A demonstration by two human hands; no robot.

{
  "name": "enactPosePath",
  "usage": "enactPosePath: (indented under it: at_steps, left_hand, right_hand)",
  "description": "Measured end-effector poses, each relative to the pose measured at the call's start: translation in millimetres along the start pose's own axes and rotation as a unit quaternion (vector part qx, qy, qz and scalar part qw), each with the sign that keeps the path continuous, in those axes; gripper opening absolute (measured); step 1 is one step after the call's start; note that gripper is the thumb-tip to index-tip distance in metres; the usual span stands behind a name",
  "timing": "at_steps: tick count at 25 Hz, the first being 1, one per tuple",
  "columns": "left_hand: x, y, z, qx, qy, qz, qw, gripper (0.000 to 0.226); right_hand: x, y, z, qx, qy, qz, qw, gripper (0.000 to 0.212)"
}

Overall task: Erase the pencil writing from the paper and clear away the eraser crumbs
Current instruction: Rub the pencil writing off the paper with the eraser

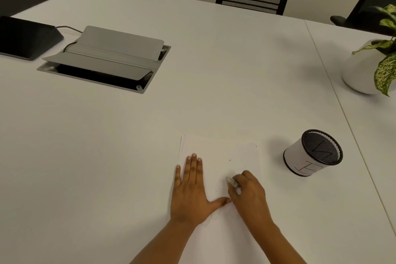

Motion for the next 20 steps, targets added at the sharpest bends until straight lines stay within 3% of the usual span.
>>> enactPosePath:
  at_steps: [2, 8, 15, 20]
  left_hand:
    - [-1.1, 0.0, 0.9, 0.000, -0.003, 0.003, 1.000, 0.120]
    - [-2.7, -0.1, 4.8, -0.014, -0.001, -0.003, 1.000, 0.121]
    - [-1.5, 0.0, 2.2, -0.002, -0.002, -0.005, 1.000, 0.119]
    - [-4.2, -1.9, 5.3, -0.009, -0.007, -0.003, 1.000, 0.121]
  right_hand:
    - [10.4, -12.6, -9.0, 0.020, 0.017, 0.013, 1.000, 0.033]
    - [21.4, -35.8, -19.9, 0.042, 0.053, 0.070, 0.995, 0.022]
    - [0.0, 7.1, 2.2, -0.014, 0.009, 0.004, 1.000, 0.020]
    - [17.2, -17.7, -16.7, 0.030, 0.032, 0.015, 0.999, 0.028]
Point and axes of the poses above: each hand's wrist, its own y-axis away from the middle knuckle, its own z-axis out of the palm, x = y × z, the point moved 3 cm from there along -y, towards the middle knuckle, and after that the axes turned 8 degrees about -z, right-handed, at the moved point
